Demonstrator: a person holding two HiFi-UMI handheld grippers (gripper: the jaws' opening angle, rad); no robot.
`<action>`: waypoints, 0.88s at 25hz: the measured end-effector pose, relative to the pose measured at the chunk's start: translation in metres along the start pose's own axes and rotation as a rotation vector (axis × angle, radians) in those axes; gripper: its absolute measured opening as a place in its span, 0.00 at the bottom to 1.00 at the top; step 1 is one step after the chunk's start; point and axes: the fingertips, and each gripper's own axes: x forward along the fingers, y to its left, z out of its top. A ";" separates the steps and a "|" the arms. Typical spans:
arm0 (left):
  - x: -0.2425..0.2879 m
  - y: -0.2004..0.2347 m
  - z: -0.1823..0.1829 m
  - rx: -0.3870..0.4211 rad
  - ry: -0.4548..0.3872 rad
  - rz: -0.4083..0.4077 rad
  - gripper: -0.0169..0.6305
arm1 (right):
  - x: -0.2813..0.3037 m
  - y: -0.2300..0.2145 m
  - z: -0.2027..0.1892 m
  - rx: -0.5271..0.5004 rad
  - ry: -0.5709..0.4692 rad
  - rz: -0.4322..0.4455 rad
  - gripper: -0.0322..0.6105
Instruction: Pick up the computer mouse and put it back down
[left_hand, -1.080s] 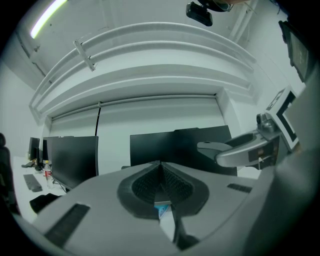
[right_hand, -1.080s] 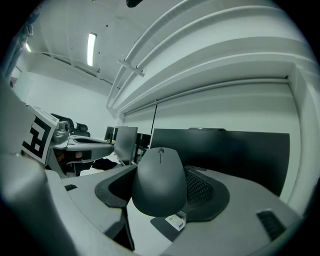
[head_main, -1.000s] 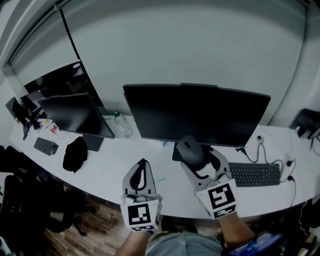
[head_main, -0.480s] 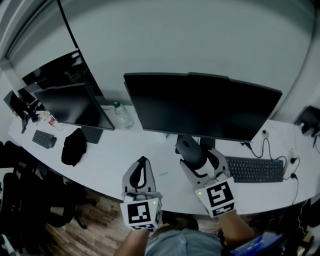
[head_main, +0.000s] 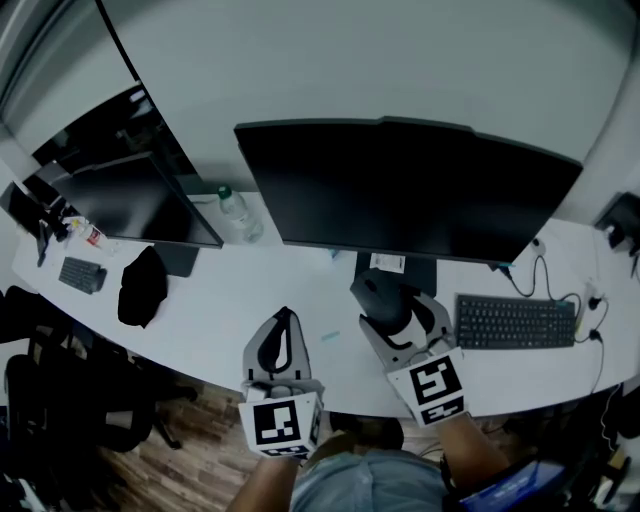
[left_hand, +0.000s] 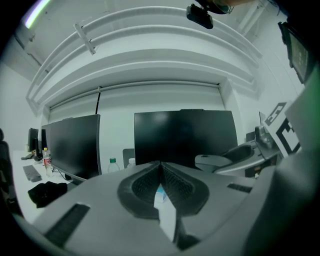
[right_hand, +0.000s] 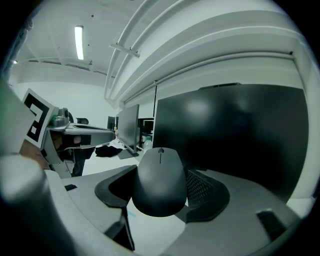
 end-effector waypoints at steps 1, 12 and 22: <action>0.001 0.001 -0.002 -0.001 0.007 -0.003 0.04 | 0.002 0.001 -0.004 0.006 0.008 0.000 0.52; 0.015 0.010 -0.021 -0.006 0.055 -0.017 0.04 | 0.021 0.007 -0.039 0.035 0.090 0.005 0.52; 0.022 0.015 -0.040 -0.007 0.097 -0.047 0.04 | 0.031 0.015 -0.068 0.071 0.144 -0.007 0.52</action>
